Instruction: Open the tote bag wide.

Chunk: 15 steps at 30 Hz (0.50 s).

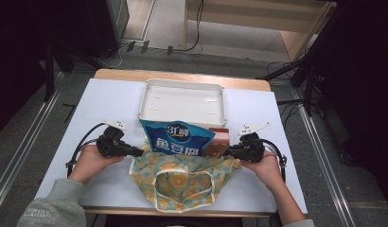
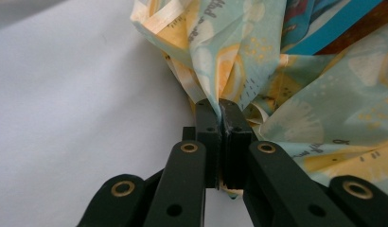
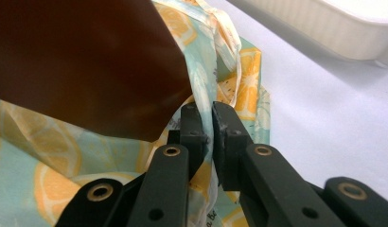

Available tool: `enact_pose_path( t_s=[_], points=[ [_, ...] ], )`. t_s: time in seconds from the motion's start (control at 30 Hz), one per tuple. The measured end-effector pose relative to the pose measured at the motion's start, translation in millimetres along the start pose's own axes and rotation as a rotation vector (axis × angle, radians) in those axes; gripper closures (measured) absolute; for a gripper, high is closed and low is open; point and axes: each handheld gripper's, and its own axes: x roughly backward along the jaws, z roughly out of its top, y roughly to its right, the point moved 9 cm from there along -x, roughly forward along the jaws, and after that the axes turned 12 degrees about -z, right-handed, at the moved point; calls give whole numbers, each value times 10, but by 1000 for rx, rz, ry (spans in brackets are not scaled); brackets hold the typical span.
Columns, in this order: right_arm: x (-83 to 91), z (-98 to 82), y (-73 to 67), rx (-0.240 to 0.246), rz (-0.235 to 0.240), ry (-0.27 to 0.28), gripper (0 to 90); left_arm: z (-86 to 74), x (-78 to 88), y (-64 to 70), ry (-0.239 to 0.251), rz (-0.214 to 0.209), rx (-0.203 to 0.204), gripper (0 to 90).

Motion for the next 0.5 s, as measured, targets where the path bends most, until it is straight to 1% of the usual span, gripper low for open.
enact_pose_path(
  t_s=[0.03,0.07,0.1,0.17,0.2,0.23,0.27,0.33,0.4,0.43,0.5],
  points=[
    [-3,-2,1,4,-4,4,847,-6,-2,-9,11,-10,11,887],
    [-5,-3,7,10,-3,13,847,-14,3,-27,15,-8,13,886],
    [-9,-2,11,3,5,21,847,-19,5,-42,19,-4,14,885],
    [-23,-7,17,-15,18,29,850,-29,15,-68,28,-10,25,884],
    [-39,-15,23,-16,23,30,851,-32,19,-78,29,-10,26,883],
    [-80,-44,28,-18,24,12,850,-38,13,-84,28,-10,29,882],
    [-80,-44,28,-18,24,12,850,-41,1,-90,28,-7,31,882],
    [-121,-73,33,-8,21,-7,847,-56,-29,-98,16,-12,30,881],
    [-143,-84,34,-10,22,-16,832,-59,-40,-100,12,-11,32,874],
    [-131,-81,30,-12,21,-17,807,-54,-32,-96,15,-5,26,863],
    [-118,-77,26,-7,20,-14,795,-36,1,-68,30,-5,16,859]
  ],
)
